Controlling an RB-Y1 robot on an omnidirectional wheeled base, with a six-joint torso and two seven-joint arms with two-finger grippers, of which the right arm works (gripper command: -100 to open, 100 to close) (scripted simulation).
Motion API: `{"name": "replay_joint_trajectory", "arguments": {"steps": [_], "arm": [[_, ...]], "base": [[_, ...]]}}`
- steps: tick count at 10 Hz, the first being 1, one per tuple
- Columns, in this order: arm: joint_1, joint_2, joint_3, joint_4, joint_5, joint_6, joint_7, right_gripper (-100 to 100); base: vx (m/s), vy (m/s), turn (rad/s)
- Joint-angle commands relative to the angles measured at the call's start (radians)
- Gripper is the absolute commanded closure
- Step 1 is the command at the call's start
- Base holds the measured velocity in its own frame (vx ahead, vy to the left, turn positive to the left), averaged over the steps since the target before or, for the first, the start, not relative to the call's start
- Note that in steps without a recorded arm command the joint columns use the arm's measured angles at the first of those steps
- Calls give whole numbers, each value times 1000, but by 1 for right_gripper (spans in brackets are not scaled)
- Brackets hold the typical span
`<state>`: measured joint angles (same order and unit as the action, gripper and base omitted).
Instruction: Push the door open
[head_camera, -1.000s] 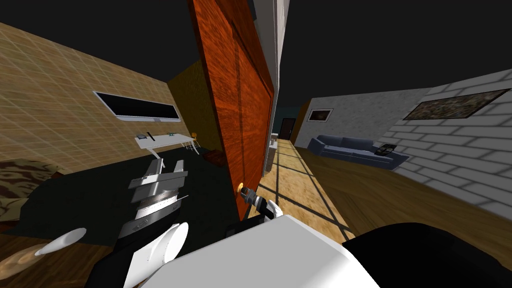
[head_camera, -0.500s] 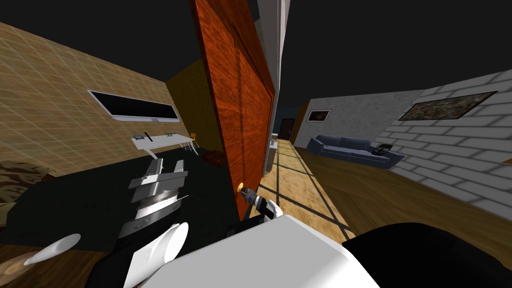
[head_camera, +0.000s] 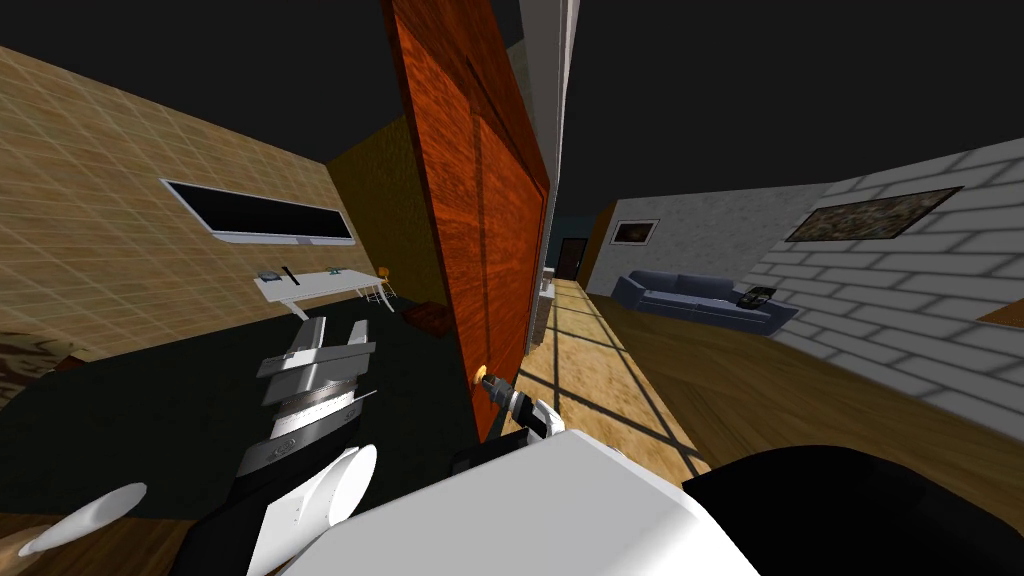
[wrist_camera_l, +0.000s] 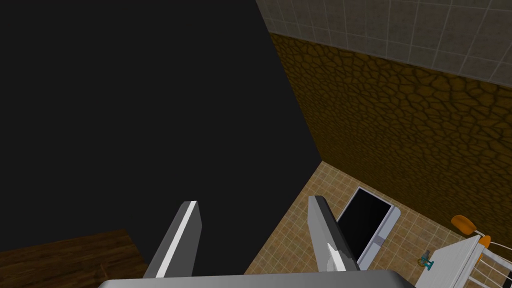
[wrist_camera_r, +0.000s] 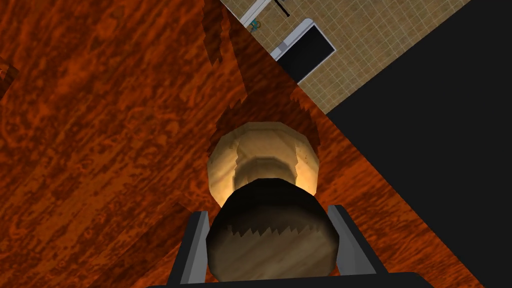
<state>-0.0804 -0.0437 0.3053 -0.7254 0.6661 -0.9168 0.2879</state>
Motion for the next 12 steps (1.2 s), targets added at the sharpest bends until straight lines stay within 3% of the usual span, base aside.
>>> {"name": "replay_joint_trajectory", "arguments": {"steps": [1, 12], "arm": [[6, -12, -1, -32, -9, 19, -36, 100], [-18, -23, 54, -6, -129, 33, -326, 100]], "base": [[23, 29, -4], [32, 44, -34]]}}
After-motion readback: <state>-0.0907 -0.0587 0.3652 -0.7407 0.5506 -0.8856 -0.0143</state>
